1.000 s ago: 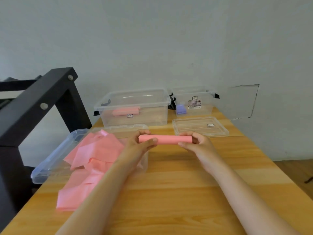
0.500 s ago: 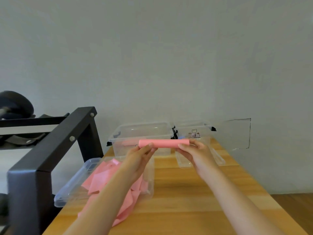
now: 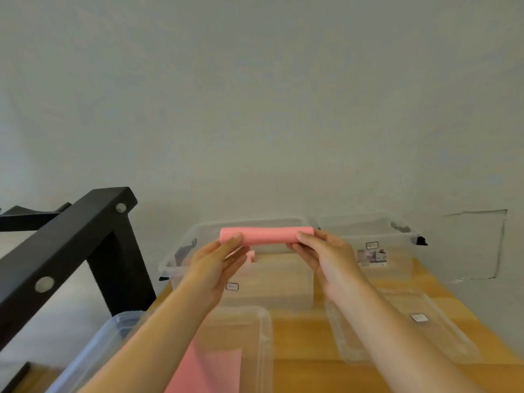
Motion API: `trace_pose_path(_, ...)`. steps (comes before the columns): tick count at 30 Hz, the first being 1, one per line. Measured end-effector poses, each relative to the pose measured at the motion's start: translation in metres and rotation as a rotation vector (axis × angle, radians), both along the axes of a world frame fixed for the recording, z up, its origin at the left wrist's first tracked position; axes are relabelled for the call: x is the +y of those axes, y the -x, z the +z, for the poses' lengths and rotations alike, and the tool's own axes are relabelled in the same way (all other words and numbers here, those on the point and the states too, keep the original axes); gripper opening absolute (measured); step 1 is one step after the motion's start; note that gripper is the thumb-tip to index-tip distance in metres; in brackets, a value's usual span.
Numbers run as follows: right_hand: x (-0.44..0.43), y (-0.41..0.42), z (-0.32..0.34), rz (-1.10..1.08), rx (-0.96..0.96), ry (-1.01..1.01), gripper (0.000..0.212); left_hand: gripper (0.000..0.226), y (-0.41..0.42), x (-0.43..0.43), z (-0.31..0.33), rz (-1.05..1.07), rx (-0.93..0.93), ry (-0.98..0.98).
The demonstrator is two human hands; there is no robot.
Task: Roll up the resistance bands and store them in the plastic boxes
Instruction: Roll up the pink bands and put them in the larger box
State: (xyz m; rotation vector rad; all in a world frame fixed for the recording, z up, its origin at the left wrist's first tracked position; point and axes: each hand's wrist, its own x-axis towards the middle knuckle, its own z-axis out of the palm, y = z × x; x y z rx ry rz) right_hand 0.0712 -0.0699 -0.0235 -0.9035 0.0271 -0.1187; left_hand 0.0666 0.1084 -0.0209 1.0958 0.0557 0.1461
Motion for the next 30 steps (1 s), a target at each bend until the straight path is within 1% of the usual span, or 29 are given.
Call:
trace_pose_path(4, 0.019, -0.071, 0.008, -0.008, 0.003, 0.007, 0.009, 0.012, -0.069, 0.014, 0.006, -0.013, 0.017, 0.036)
trace_pose_path(6, 0.026, -0.098, 0.003, 0.003, 0.028, 0.028, 0.006, 0.009, -0.092, 0.021, 0.004, 0.005, 0.059, 0.072)
trace_pose_path(8, 0.032, -0.118, -0.006, 0.027, 0.068, 0.069, 0.009, 0.006, -0.111, 0.031, 0.003, 0.028, 0.121, 0.112)
trace_pose_path(11, 0.041, -0.134, -0.016, 0.075, 0.15, 0.119, 0.02, 0.003, -0.13, 0.042, 0.0, 0.055, 0.234, 0.162)
trace_pose_path(15, 0.058, -0.147, -0.023, 0.074, 0.294, 0.142, 0.02, 0.001, -0.138, 0.051, -0.004, 0.097, 0.392, 0.198)
trace_pose_path(16, 0.062, -0.15, -0.023, 0.076, 0.33, 0.16, 0.018, 0.003, -0.139, 0.054, -0.007, 0.11, 0.428, 0.199)
trace_pose_path(18, 0.071, -0.155, -0.023, 0.082, 0.409, 0.155, 0.015, 0.016, -0.142, 0.059, -0.013, 0.126, 0.474, 0.215)
trace_pose_path(20, 0.081, -0.16, -0.024, 0.069, 0.511, 0.084, 0.016, 0.03, -0.146, 0.066, -0.016, 0.152, 0.52, 0.224)
trace_pose_path(23, 0.095, -0.168, -0.033, 0.052, 0.615, 0.069, 0.025, 0.031, -0.154, 0.072, -0.021, 0.229, 0.621, 0.207)
trace_pose_path(25, 0.102, -0.173, -0.04, 0.031, 0.661, 0.135, 0.021, 0.031, -0.162, 0.074, -0.022, 0.278, 0.676, 0.221)
trace_pose_path(29, 0.115, -0.19, -0.057, 0.03, 0.709, 0.335, 0.03, 0.024, -0.181, 0.081, -0.036, 0.311, 0.771, 0.327)
trace_pose_path(30, 0.118, -0.194, -0.062, 0.033, 0.72, 0.404, 0.029, 0.028, -0.185, 0.082, -0.04, 0.319, 0.787, 0.327)
